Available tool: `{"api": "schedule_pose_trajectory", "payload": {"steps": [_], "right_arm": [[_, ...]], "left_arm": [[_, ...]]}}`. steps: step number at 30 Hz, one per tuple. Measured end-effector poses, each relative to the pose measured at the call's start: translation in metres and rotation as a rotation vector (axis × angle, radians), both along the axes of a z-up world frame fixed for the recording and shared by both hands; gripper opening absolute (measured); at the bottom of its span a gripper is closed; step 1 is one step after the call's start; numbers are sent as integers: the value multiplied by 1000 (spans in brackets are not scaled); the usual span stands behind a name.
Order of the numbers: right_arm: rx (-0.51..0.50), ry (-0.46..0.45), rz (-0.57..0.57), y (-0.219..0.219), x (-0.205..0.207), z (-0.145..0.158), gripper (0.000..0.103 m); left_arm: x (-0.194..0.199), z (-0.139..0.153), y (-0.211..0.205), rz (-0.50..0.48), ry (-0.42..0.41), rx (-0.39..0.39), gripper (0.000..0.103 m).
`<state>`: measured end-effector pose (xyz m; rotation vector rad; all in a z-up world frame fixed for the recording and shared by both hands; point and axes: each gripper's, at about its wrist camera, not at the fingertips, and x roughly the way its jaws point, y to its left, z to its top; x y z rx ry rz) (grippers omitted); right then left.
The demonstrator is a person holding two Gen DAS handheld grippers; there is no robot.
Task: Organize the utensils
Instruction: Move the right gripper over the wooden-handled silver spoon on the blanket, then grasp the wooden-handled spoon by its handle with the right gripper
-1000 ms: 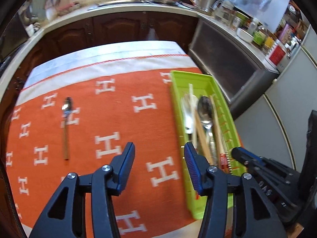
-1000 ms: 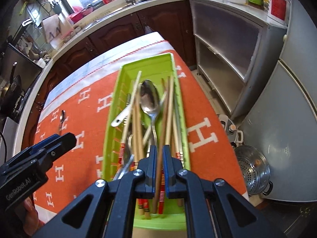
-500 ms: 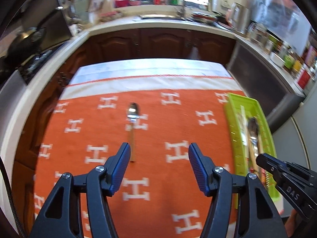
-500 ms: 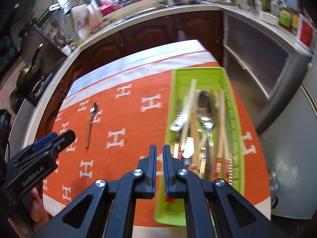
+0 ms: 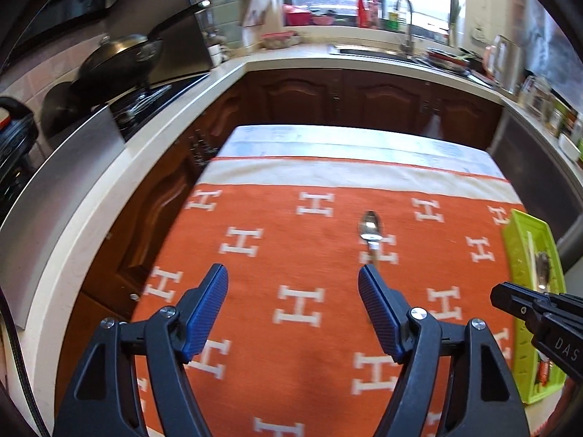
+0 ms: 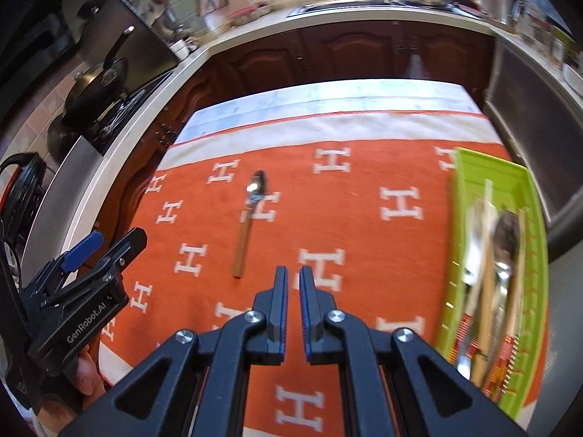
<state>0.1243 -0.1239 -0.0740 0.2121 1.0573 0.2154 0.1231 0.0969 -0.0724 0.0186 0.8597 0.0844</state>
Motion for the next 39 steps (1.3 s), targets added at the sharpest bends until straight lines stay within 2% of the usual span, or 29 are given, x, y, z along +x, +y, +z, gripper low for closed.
{"api": "schedule_pose_trajectory", "payload": {"steps": [4,10,15,21,28,35,39], "right_arm": [[21,12,27,20,21,-8,7],[77,59,47,39,54,-37,7],[107,133,33,49,80,-72,7],[128,124,17,56,94,-86,7],[79,100,30,71,105,-93,10],[-83,32,75,98,109,-90,10],[-78,36,66,94,104,-89,7]], "left_arm": [[9,-8,28,58,0,25,72],[21,-26,64,123,53,-9,72],[22,-42,71,131,89,-8,72],[23,-53,70,124,113,11,72],[26,-55,75,133,118,3,72],[24,-60,82,154,131,0,72],[23,-58,84,161,131,-4,72]]}}
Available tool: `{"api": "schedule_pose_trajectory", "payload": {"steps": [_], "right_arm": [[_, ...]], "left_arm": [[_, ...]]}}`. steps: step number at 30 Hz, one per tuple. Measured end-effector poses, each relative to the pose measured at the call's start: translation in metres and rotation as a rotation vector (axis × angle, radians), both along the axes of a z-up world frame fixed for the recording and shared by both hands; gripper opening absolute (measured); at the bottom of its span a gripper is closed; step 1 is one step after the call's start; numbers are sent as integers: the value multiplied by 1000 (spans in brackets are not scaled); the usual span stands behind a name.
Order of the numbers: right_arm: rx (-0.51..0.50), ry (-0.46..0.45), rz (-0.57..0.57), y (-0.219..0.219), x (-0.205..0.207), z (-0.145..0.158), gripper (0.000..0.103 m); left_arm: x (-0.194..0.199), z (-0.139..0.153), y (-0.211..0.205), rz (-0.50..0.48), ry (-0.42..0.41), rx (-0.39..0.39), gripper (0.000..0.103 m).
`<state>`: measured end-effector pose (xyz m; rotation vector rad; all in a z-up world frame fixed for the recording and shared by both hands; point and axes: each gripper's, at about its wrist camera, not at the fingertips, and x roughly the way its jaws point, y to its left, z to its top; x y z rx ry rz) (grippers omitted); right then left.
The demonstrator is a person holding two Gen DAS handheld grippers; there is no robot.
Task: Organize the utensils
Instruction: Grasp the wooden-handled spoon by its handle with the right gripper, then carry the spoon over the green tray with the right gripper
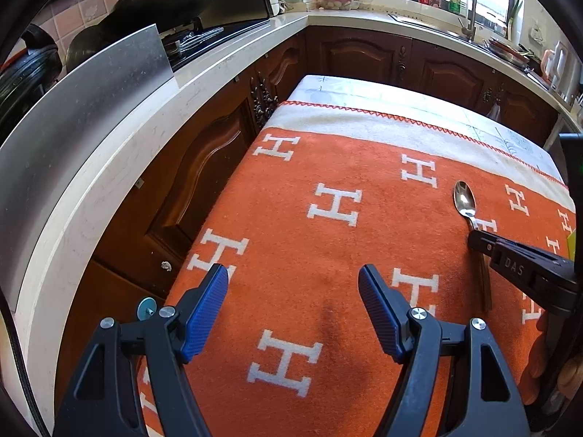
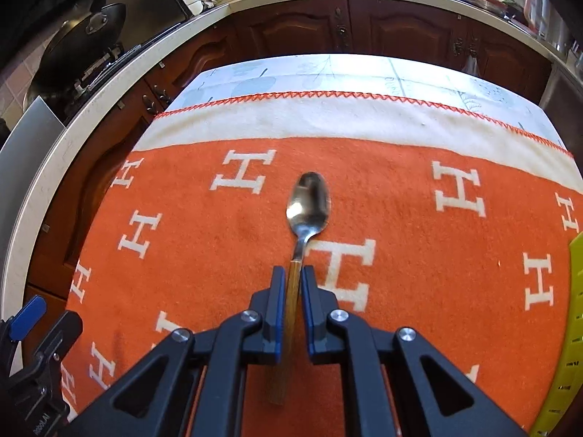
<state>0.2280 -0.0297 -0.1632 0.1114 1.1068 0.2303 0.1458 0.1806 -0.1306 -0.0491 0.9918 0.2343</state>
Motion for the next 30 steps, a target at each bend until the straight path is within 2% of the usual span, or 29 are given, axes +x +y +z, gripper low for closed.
{"api": "schedule_pose_trajectory", "payload": {"steps": [5,13,22,26,30], "right_arm": [[50,15,-18,-14,-13,7,7],[175,-21,-63,-57,-55,46,7],[288,-91,-164,-127,-119,83,7],[312,-121,-230,-164,-145,91,7],[305,-144,-303,-199,-163,93,7]], "left_arm": [[-5,6,-5,-14,-10,4,72],[-17,24,-32,-69,-38,20,72],[-36,40,-93,-197,-49,49,72],[-46,44,-125,-266,-51,58,73],[-55,46,-151,-322,-45,42,78]]}}
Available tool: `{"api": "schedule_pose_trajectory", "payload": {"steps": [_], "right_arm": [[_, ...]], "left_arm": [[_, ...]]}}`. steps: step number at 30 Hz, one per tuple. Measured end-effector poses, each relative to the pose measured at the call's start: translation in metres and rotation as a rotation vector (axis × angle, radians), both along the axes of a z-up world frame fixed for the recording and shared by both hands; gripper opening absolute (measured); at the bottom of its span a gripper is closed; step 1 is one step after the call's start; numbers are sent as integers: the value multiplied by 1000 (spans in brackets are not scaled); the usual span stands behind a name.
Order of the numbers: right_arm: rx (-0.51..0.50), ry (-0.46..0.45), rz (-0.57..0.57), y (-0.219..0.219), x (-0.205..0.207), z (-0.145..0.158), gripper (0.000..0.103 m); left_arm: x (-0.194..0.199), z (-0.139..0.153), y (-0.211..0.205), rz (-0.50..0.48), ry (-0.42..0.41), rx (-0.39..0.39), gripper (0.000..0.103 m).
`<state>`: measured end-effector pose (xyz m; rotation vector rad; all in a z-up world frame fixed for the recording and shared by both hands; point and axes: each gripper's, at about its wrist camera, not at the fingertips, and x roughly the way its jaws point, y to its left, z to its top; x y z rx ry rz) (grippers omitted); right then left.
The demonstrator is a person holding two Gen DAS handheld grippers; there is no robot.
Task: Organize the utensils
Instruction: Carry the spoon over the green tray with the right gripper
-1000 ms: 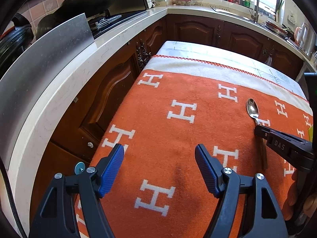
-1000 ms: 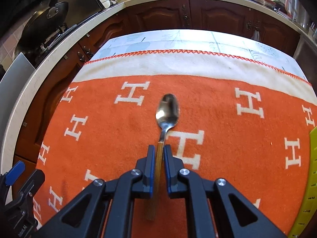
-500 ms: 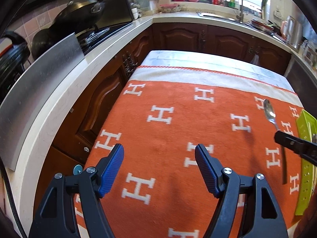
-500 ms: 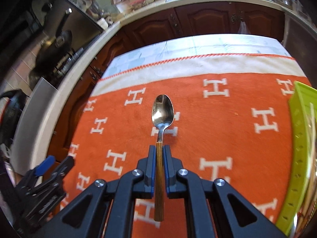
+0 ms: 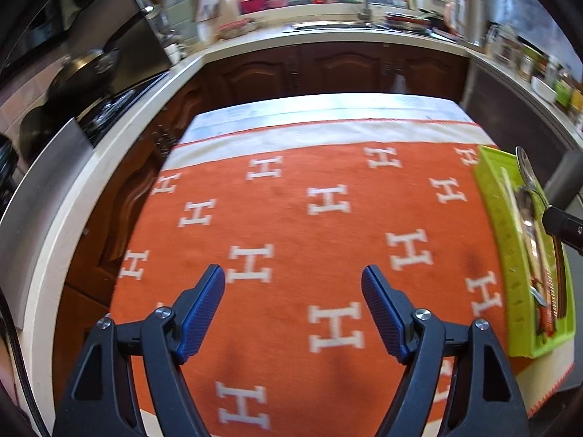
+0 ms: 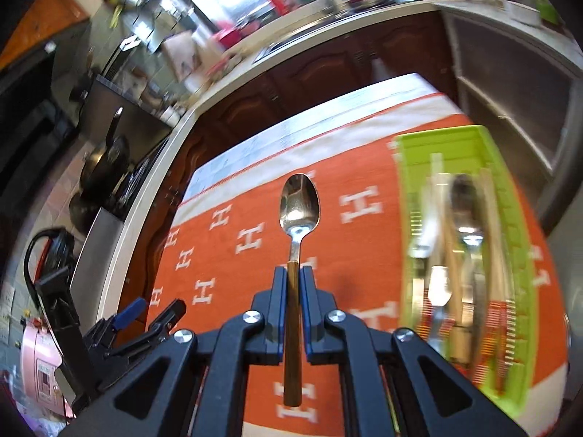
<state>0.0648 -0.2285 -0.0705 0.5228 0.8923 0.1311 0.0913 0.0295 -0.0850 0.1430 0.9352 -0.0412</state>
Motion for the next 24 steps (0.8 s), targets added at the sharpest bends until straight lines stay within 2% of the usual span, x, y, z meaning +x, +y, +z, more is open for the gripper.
{"api": "schedule_pose_trajectory", "payload": {"steps": [7,11,20,24], "right_arm": [[-38,36,-117,-51,-15,-17,7],[-43,53,-156,-68,-19,-25,7],[-52,101,-188,-89,-15,-41,7],[-79,166,-201,-92,-10,-52,8]], "left_arm": [[-12,5,-28,-53,-14,-31,93],[-12,0,-38,-67,9,-42,99],[-6,-15,-52,-86,54,-23,99],[-4,-16,-53,-82,59,-23,99]]}}
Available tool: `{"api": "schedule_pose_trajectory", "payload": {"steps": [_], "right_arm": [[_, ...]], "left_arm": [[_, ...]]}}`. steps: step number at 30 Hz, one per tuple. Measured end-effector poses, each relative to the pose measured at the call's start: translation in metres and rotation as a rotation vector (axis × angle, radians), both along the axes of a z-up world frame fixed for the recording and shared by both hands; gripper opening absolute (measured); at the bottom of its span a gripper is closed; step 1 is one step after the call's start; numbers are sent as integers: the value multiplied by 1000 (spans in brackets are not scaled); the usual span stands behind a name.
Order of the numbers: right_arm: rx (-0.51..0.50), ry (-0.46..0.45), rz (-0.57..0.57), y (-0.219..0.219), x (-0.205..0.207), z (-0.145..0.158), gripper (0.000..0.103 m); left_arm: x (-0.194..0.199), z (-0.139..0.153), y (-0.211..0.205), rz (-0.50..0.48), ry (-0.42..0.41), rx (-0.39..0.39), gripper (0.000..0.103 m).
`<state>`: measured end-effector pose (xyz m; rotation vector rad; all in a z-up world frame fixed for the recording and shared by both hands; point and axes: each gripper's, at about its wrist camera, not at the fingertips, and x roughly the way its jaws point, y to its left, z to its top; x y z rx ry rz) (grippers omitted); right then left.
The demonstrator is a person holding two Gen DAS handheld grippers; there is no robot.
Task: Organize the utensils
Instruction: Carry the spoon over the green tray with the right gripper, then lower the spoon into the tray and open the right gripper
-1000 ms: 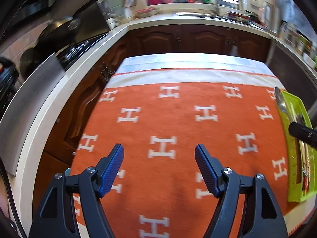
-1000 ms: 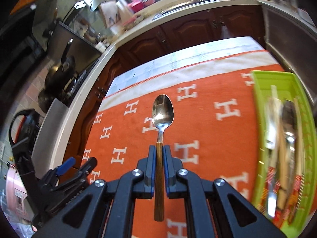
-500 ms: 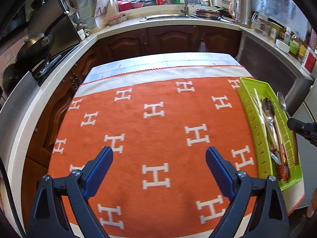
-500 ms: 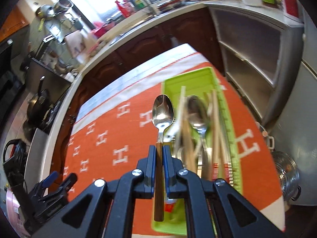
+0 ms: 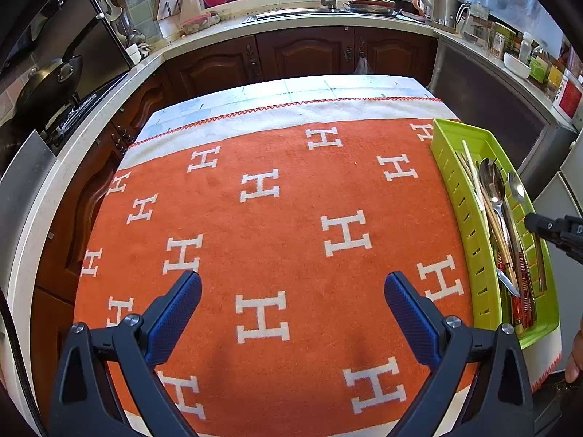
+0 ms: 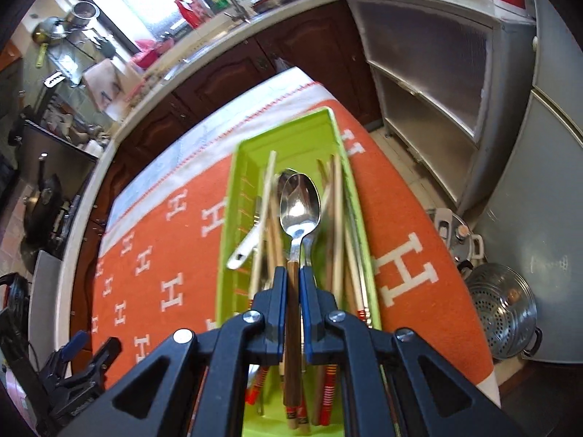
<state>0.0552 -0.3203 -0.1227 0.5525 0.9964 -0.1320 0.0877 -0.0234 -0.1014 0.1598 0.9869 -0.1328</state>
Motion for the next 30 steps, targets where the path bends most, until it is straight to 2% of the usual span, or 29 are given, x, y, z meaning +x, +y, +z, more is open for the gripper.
{"api": "schedule_pose_trajectory", "payload": {"steps": [4,10,19,22,30], "right_arm": [[-48,51,6,1,6,-5,9],[24,31,41,2,10,-3,13],[64,28,127,18,31,-8,15],[45,33,140,21,37,-10,22],[-57,66,180,31,47,-14,23]], "left_arm": [[4,-5,-1,-4,17,4,99],[7,-13,-6,-18,35,11,99],[12,-20,-5,-14,57,11,99],[15,-23,-4,-10,65,8,99],[17,-30,-5,-11,81,5,99]]}}
